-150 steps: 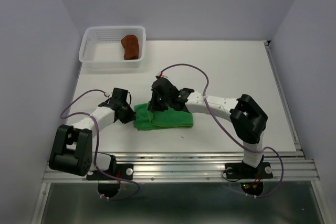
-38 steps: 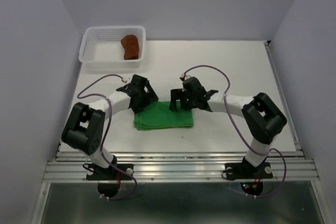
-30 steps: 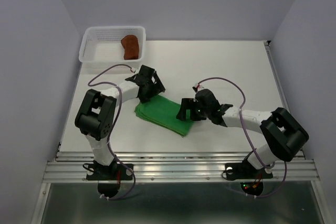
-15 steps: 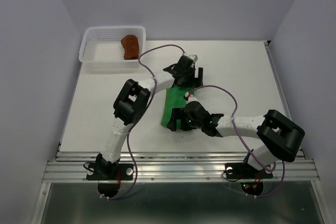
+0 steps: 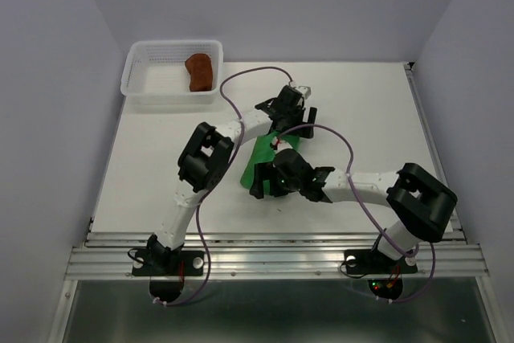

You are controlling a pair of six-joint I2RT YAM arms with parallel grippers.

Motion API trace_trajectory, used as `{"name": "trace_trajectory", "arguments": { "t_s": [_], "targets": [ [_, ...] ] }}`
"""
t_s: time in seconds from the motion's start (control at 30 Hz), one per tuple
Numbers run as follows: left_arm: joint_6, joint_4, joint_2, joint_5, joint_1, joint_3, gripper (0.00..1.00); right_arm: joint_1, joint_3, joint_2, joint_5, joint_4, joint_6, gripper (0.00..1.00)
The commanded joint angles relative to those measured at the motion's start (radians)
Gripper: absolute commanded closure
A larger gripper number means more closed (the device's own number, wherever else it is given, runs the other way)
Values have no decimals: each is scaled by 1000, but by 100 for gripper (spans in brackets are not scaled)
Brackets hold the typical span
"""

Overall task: Roll the towels
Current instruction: Fold the towel

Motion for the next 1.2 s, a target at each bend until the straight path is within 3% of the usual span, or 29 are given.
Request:
{"name": "trace_trajectory", "arguments": {
  "t_s": [0.0, 0.17, 0.43, 0.53, 0.67, 0.7, 0.87, 1.0, 1.17],
  "targets": [
    [-14, -109, -118, -140, 11, 52, 1, 9, 41, -132, 5, -142, -82, 0],
    [-73, -157, -222, -349, 25, 12, 1, 9, 45, -273, -23, -283, -149, 0],
    [-96, -220, -440, -401, 29, -12, 1, 9, 55, -508, 8, -350, -481, 0],
    [-163, -217, -595, -443, 34, -170, 1, 9, 77, -554, -21, -345, -613, 0],
    [-333, -207, -862, -504, 61, -498, 1, 18, 171, -461, -5, -434, -741, 0],
    [-426, -218, -972, -519, 78, -641, 1, 18, 212, -403, -3, -463, -767, 0],
    [-616, -308, -1265, -507, 135, -1027, 1, 95, 269, -249, 79, -497, -899, 0],
    [-646, -378, -1358, -478, 146, -1134, 1, 141, 317, -99, 179, -567, -901, 0],
    [-673, -401, -1431, -483, 151, -1187, 1, 164, 328, 38, 301, -535, -907, 0]
  ]
}}
